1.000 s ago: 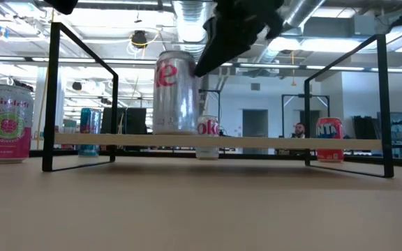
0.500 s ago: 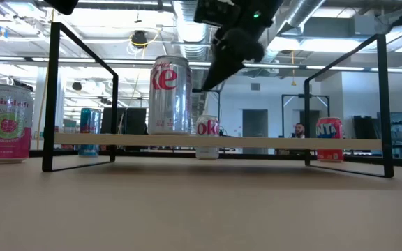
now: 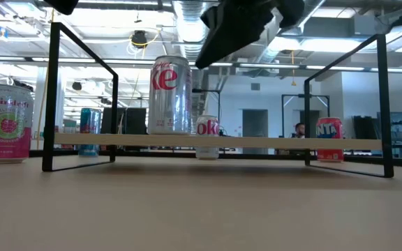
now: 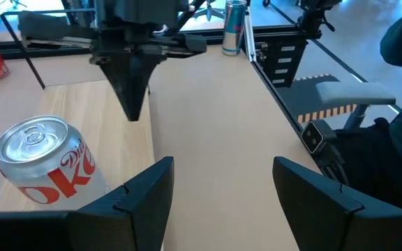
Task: Place canned beverage on shelf
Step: Put the bottom silver soda can on the shelf
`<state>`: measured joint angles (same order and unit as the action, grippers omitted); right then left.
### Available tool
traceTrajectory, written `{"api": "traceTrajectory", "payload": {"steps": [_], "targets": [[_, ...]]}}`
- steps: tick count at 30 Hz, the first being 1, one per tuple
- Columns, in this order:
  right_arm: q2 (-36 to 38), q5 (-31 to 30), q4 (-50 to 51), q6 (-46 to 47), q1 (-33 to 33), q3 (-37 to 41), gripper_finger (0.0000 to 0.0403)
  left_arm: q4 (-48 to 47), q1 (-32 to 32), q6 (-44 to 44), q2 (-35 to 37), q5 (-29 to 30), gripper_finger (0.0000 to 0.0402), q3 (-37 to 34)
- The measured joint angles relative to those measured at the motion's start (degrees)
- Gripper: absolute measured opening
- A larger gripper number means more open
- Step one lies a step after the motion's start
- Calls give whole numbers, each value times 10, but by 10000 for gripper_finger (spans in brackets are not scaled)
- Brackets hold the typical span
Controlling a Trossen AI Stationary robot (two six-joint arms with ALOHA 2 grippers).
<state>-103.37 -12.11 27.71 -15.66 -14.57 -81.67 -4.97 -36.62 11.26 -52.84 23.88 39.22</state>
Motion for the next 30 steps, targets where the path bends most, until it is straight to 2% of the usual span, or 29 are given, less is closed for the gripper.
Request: {"api": "traceTrajectory", "payload": {"steps": [19,30], "targets": [[0,-1,-37,-14,80,0,24,0,0,9,0,1,228,0],[0,0,-120,-29,116,0,24,0,0,10,0,1,228,0]]}}
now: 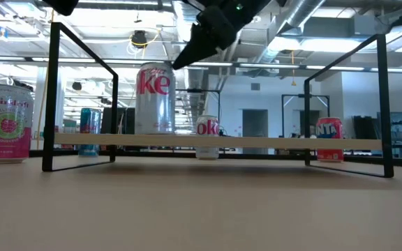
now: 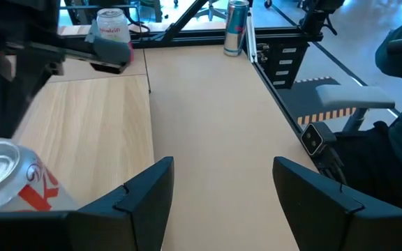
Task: Place canned beverage on shelf
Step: Put the bottom silver soda can on the shelf
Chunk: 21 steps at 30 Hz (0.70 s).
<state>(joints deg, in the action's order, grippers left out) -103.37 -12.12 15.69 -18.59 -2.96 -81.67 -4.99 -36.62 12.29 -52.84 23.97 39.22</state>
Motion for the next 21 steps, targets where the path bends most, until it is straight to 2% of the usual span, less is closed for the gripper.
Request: {"api": "traceTrajectory", "payload": {"steps": [6,21], "targets": [[0,0,16,1,6,0,24,-1,0,0,0,0,228,0],[0,4,17,1,-50,0,24,-6,0,-7,0,5,228,0]]}}
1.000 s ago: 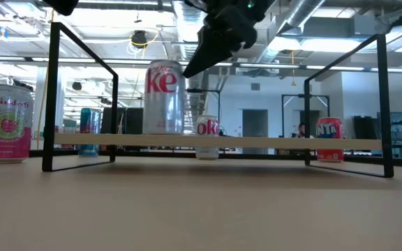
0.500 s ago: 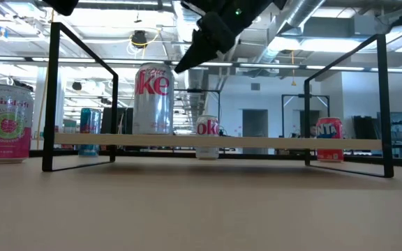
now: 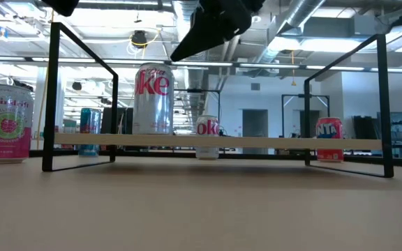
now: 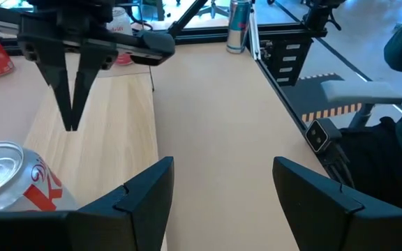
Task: Place canned beverage on shelf
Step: Put the bottom silver soda can on the shelf
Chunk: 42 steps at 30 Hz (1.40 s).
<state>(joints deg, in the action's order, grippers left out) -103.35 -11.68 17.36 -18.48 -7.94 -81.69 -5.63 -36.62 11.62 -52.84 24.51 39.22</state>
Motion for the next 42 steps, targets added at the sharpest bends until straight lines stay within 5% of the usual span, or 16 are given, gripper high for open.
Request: {"api": "traceTrajectory", "payload": {"steps": [35,42], "targets": [[-1,-3,-78,-4,66,14,24,0,0,-14,0,2,228,0],[9,-78,-68,-14,59,15,24,0,0,-13,0,1,228,0]]}}
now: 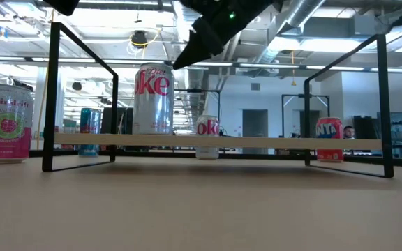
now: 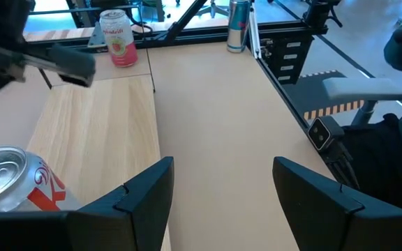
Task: Place canned beverage on shelf
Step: Put the bottom silver soda can on the shelf
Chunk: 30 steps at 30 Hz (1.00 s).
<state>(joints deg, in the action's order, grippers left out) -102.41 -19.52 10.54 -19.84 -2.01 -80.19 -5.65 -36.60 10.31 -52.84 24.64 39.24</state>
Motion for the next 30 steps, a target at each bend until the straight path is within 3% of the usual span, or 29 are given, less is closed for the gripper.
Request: {"api": "traceTrajectory", "payload": {"steps": [8,13,22,30], "targets": [[19,81,71,3,-64,-1,24,-1,0,0,0,0,228,0],[7,86,69,3,-85,-1,24,0,0,-2,0,3,228,0],[-45,79,33,-15,-48,0,24,0,0,-2,0,14,228,0],[-46,79,15,-15,-21,-1,24,0,0,-6,0,13,228,0]]}}
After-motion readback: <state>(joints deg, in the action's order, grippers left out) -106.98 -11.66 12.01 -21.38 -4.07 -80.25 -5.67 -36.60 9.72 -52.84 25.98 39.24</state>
